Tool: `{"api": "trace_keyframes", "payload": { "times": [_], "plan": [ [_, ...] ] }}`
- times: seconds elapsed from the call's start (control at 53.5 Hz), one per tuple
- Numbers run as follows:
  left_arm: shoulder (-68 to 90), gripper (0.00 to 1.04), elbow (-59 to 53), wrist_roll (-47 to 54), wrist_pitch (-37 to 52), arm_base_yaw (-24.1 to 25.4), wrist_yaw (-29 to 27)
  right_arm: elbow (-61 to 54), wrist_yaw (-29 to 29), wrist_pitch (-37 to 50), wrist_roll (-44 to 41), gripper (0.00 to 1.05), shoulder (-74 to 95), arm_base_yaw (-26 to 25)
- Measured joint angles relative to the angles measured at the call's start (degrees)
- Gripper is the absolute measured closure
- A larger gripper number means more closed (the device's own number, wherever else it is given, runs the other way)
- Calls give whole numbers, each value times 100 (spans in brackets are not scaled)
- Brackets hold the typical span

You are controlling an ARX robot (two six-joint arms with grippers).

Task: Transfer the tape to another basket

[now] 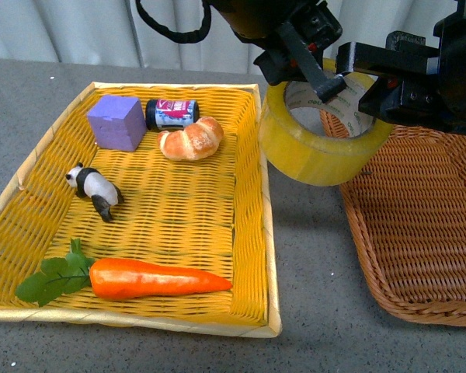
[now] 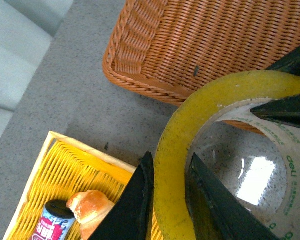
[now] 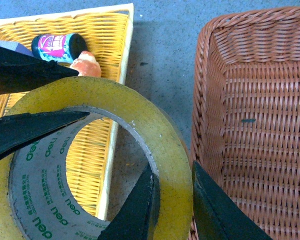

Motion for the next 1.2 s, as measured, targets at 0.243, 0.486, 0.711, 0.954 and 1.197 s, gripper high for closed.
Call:
{"api": "trace_keyframes", "payload": {
  "times": [0.243,0.486,0.711,0.954,1.197],
  "plan": [
    [-352,48,-297,-472,33,4,-262,20,111,103,4,90,101,-278],
    [-407,12,-815,-815,852,409,-1193,20,142,125,-11,90,133,-658],
    [-348,6,-1451,-1845,2667,1121,-2280,-98,354,61,-195,90,407,-1158],
    [-446,6,-2149,-2623,3711,1469,-2763,-289,485,210,-509,90,914,-1484],
    [-765,6,-2546,-3279,4159,1556,-3381,-302,459,278,-551,85,1226,-1563]
  ]
}}
